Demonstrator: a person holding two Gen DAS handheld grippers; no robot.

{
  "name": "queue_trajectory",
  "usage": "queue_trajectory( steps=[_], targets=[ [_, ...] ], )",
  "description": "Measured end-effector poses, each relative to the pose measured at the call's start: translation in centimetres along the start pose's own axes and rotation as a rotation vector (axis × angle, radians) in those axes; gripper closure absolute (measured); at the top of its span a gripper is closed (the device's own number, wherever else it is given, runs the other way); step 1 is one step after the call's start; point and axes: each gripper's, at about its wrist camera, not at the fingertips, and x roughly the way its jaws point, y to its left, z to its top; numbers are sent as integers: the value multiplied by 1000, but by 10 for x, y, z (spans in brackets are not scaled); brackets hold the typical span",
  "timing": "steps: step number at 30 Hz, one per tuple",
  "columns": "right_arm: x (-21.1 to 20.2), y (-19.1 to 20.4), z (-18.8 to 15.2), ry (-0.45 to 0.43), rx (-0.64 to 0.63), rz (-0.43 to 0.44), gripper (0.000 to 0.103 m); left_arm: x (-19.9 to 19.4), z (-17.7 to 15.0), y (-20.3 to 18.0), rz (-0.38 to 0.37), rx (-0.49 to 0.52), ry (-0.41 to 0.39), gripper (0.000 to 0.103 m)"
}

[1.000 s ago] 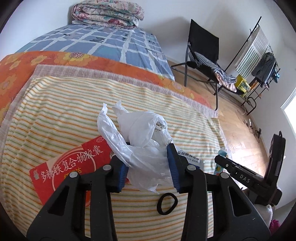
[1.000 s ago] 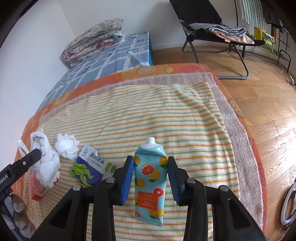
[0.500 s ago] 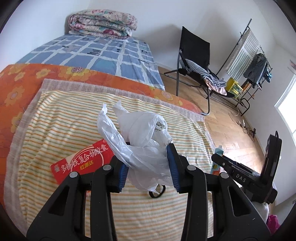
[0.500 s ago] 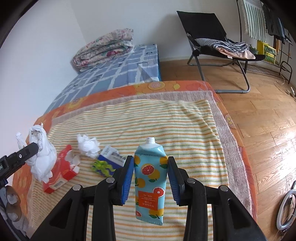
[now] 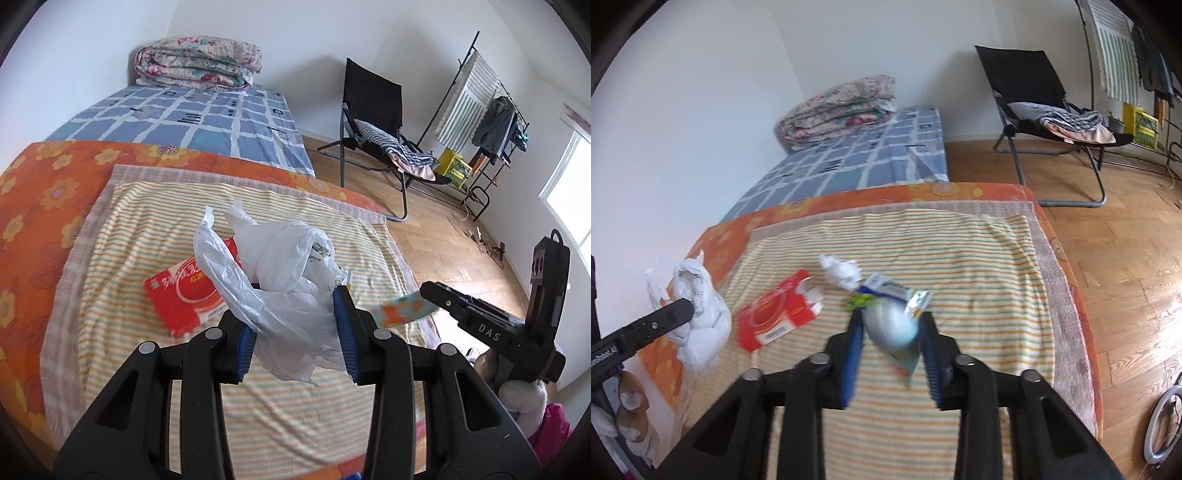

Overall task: Collect trash
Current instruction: 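Carry bag and grapefruit tube down into the blue basket and open both tools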

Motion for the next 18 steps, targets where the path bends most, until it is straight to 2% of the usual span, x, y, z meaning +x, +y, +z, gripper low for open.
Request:
queue_trajectory(
  steps=[3,7,12,18],
  targets=[
    [-15,10,-8,-18,-25,11,75,-17,-11,-4,7,24,-11,64],
    [-14,23,-19,-24,-83,16,85,-28,-29,-8,27,59,-1,64],
    [0,7,-40,77,0,50,87,-39,-51,-7,33,92,24,64],
    [-10,1,-63,110,-34,41,86,-53,-86,-2,6,98,85,64]
  ],
)
